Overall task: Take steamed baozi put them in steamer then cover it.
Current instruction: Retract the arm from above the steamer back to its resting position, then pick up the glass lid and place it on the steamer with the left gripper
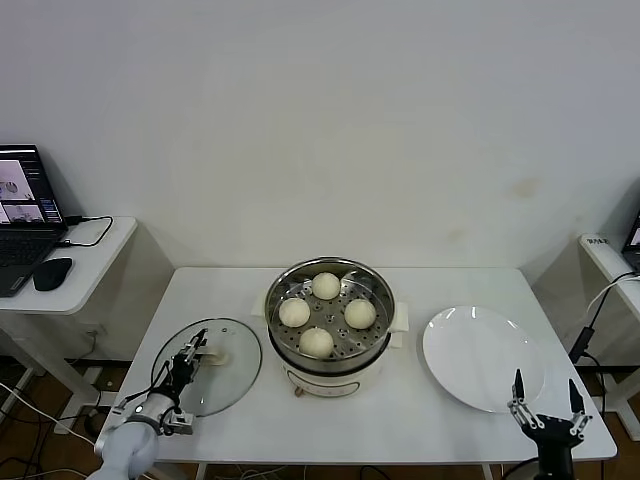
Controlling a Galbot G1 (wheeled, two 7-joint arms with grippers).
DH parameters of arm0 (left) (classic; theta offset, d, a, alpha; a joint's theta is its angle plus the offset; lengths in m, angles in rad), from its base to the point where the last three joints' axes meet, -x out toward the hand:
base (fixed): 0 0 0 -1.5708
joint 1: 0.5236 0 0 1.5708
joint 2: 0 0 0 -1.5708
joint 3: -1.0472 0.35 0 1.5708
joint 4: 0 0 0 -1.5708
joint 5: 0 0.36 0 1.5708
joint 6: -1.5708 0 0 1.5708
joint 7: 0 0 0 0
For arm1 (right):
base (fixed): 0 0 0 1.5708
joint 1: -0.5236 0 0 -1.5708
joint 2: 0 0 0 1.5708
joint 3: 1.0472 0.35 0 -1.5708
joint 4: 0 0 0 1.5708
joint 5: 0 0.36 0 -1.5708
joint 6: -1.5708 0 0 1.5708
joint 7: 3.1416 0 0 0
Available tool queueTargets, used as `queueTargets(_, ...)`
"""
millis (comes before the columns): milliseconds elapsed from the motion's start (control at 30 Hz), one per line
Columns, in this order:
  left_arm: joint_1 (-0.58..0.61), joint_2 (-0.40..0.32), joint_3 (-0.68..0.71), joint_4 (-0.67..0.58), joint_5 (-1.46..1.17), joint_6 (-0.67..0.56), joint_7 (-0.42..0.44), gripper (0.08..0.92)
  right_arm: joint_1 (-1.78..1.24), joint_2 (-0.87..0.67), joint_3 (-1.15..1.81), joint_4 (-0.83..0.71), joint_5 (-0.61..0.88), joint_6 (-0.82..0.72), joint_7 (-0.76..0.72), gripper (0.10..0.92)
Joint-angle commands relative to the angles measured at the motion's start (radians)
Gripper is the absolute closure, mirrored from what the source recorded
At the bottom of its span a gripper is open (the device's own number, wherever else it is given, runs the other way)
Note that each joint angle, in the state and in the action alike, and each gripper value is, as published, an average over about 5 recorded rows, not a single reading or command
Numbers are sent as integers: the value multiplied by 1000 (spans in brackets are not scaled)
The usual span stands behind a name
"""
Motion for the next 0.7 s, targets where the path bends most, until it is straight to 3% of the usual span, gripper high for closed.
queueTargets(33, 4, 0, -7, 10, -15, -12, -57, 631, -10, -2, -4, 24, -2, 3, 0, 203)
queueTargets(300, 93, 12, -49, -156, -5, 22, -79, 844, -23, -15, -15, 56, -26, 5, 0, 203)
queueTargets(533, 225, 22, -116, -428, -15, 171, -39, 860, -35, -28, -33, 72, -58, 24, -2, 202)
queueTargets(700, 277, 53, -177, -587, -91, 269, 53, 860, -39, -38, -45, 77, -63, 21, 0, 203)
